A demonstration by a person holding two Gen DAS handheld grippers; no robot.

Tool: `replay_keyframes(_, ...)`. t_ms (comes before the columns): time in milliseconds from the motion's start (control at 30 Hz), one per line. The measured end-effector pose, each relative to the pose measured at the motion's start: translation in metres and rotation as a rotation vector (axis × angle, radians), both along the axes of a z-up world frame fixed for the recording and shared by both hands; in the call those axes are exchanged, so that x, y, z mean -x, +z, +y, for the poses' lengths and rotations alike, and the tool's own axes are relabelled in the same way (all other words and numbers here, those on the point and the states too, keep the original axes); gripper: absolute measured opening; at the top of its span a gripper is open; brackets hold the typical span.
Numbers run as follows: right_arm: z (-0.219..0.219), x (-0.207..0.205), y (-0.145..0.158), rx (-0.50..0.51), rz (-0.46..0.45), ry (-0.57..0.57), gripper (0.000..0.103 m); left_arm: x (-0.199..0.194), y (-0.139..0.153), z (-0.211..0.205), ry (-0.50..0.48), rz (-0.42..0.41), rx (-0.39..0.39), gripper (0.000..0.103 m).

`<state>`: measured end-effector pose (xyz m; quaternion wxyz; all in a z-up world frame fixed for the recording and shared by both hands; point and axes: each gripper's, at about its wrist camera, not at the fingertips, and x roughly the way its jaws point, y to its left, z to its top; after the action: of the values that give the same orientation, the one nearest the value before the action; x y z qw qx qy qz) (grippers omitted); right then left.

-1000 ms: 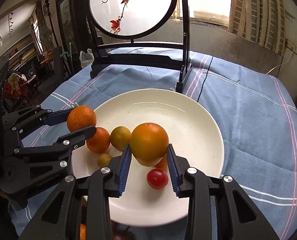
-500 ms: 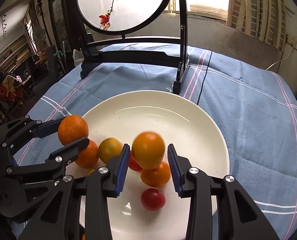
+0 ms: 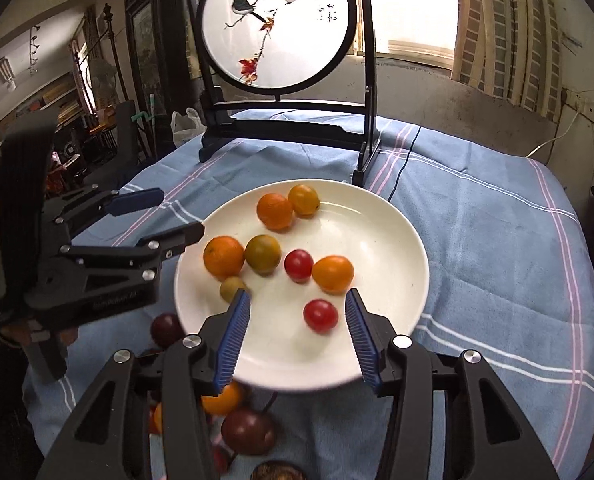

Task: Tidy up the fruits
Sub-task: 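Carry both oranges over the white plate and open both tools to release, then grasp a red tomato with the left tool while the right tool grasps another red tomato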

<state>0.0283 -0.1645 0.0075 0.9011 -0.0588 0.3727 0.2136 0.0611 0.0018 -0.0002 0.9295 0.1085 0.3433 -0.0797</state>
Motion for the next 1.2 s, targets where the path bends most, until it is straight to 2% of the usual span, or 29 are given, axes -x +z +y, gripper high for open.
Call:
replay_keyframes(133, -0.003, 0.047, -0.006, 0.029, 0.001, 0.041, 0.055, 0.033, 0.002, 0.012, -0.019, -0.002, -0.001, 0.066)
replay_keyframes(300, 0.014, 0.091, -0.032, 0.088, 0.043, 0.141, 0.055, 0.078, -0.009, 0.022, -0.075, 0.036, -0.006, 0.068)
replay_keyframes(400, 0.035, 0.102, -0.049, 0.149, 0.064, 0.207, 0.055, 0.100, -0.021, 0.025, -0.107, 0.072, -0.013, 0.068)
replay_keyframes(500, 0.049, 0.096, -0.068, 0.208, 0.096, 0.210, 0.054, 0.117, -0.034, 0.026, -0.133, 0.115, -0.019, 0.068)
replay_keyframes(567, 0.054, 0.088, -0.078, 0.242, 0.122, 0.198, 0.049, 0.126, -0.042, 0.023, -0.155, 0.133, -0.026, 0.068)
replay_keyframes(600, 0.055, 0.085, -0.082, 0.255, 0.125, 0.184, 0.036, 0.131, -0.045, 0.022, -0.168, 0.142, -0.028, 0.068)
replay_keyframes(633, 0.054, 0.084, -0.083, 0.258, 0.123, 0.178, 0.032, 0.135, -0.049, 0.019, -0.183, 0.154, -0.032, 0.068)
replay_keyframes(833, 0.042, 0.096, -0.065, 0.229, 0.086, 0.181, 0.031, 0.138, -0.066, 0.001, -0.236, 0.200, -0.031, 0.068)
replay_keyframes(1000, 0.029, 0.099, -0.057, 0.217, 0.075, 0.156, 0.031, 0.128, -0.079, -0.013, -0.225, 0.240, -0.007, 0.068)
replay_keyframes(1167, 0.027, 0.098, -0.062, 0.208, 0.085, 0.156, 0.031, 0.117, -0.085, -0.020, -0.195, 0.266, 0.010, 0.050)
replay_keyframes(1200, 0.027, 0.098, -0.062, 0.205, 0.087, 0.157, 0.031, 0.116, -0.085, -0.021, -0.199, 0.271, 0.020, 0.044)
